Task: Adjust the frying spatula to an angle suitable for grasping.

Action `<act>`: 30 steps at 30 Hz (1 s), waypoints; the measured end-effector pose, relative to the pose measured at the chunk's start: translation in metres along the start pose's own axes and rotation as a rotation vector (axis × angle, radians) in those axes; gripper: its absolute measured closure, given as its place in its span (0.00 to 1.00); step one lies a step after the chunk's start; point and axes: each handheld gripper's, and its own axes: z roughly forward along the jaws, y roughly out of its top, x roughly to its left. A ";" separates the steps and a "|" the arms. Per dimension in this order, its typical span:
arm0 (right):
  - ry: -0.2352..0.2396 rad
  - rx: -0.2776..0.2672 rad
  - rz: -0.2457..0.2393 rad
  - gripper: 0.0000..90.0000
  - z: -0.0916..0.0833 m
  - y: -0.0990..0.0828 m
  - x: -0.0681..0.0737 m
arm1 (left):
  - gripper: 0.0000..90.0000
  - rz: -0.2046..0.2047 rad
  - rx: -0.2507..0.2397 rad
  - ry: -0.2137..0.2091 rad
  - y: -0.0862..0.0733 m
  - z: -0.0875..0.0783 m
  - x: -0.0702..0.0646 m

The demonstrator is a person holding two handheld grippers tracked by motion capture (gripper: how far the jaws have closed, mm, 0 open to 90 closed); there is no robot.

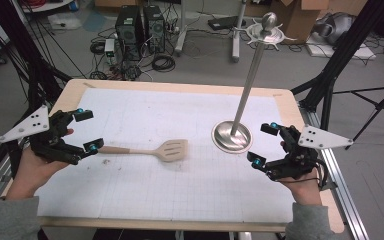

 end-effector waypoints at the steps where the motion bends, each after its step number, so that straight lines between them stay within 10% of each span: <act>1: 0.002 0.005 0.003 0.06 0.001 -0.001 -0.002 | 0.08 0.000 0.005 0.010 -0.002 0.000 0.001; 12: 0.000 0.002 -0.004 0.06 0.000 -0.001 0.000 | 0.13 -0.009 0.033 0.033 -0.010 -0.002 0.007; 30: -0.001 0.065 -0.006 0.06 0.005 -0.007 0.002 | 0.65 -0.036 0.121 0.070 -0.046 0.010 0.020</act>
